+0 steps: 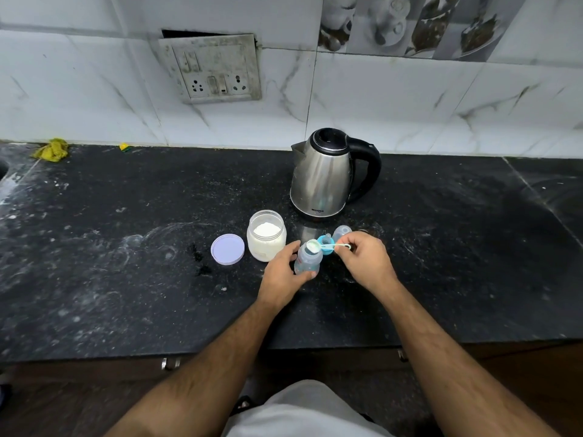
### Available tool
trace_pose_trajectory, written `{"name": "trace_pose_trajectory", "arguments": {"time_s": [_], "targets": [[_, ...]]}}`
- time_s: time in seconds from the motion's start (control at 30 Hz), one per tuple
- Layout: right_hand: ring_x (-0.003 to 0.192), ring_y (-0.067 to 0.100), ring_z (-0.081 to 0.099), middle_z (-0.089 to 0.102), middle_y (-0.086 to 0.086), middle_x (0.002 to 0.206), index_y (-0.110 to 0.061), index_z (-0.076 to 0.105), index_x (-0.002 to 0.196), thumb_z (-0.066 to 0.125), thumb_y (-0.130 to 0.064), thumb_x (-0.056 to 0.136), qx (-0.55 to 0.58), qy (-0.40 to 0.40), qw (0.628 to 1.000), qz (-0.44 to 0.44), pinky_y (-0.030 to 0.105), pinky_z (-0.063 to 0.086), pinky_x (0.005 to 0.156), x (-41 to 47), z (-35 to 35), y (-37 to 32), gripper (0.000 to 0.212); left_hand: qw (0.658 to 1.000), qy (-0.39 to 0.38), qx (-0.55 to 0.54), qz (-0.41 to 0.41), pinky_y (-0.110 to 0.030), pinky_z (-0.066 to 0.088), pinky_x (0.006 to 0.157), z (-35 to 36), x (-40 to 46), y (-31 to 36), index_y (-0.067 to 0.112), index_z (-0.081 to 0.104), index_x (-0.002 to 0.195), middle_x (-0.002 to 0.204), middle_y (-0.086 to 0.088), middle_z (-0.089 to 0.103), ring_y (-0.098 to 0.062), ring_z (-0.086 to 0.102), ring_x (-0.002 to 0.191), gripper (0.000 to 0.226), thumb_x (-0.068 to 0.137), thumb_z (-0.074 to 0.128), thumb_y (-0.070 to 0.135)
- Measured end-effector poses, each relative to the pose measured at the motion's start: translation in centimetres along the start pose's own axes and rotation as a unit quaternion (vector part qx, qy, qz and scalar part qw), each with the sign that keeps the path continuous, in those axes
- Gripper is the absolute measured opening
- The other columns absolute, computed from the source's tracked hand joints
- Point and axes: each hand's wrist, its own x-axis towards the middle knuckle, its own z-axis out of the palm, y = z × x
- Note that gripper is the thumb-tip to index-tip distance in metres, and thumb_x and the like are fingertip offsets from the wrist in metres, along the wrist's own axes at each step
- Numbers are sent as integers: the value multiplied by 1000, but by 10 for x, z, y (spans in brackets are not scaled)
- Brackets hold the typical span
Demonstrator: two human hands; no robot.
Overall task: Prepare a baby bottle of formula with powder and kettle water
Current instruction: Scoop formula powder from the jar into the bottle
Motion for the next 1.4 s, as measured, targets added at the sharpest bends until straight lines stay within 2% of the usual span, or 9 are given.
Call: {"name": "trace_pose_trajectory", "arguments": {"time_s": [0.23,0.37,0.47,0.57,0.67,0.97,1.13,1.23,1.4], "targets": [[74,16,59,67,-2,90,-14,74,88,65,-17,89,-84,30,993,-72,32,49,71,-8,3,1,10,1000,7,-6,30,-26,46,105,0,5,3,26,62,124,118,15,68,-3,60,114,57,73,85,16],[75,20,63,68,-2,90,-17,76,91,69,-18,88,-101,50,988,-106,37,53,67,-15,5,4,8,999,7,-7,37,-21,46,102,0,5,3,25,64,123,117,16,69,2,61,112,56,72,85,16],[69,22,65,67,-2,84,-19,77,89,75,-17,83,-121,77,980,-140,36,55,58,-21,7,6,7,999,10,-6,37,-18,46,99,0,6,3,26,64,122,115,17,69,4,61,110,55,73,85,16],[61,21,61,62,-1,75,-17,77,84,78,-15,81,-131,99,972,-168,35,53,49,-25,7,8,4,999,12,-7,33,-12,45,94,0,5,5,27,63,121,111,19,69,9,60,105,55,73,85,16],[59,22,59,61,0,74,-17,77,85,79,-13,80,-139,109,966,-187,35,52,48,-26,10,10,6,999,13,-3,32,-7,43,91,1,5,5,26,63,122,110,18,68,13,58,103,54,74,85,16],[57,18,58,62,-1,73,-14,78,84,82,-7,77,-135,146,954,-225,34,51,47,-29,12,16,10,1000,11,-2,25,-6,43,90,1,4,6,23,63,124,112,15,68,9,59,103,53,75,84,17],[58,16,59,63,-2,73,-14,78,83,82,-8,77,-133,153,950,-239,32,51,49,-29,13,18,10,1000,12,0,23,-19,47,97,1,5,4,25,63,124,115,15,69,1,61,108,55,74,85,19],[61,14,61,66,-3,77,-15,79,87,80,-10,80,-93,149,962,-209,29,53,54,-30,15,20,9,1000,13,-4,22,-15,46,96,2,5,4,27,62,121,112,17,68,4,61,107,53,74,85,17],[59,15,59,69,-3,81,-16,79,89,77,-11,82,68,112,989,-65,38,55,62,-22,17,18,9,1000,13,-2,23,-12,43,94,0,4,6,25,62,122,111,17,67,10,59,101,53,74,84,15]]}}
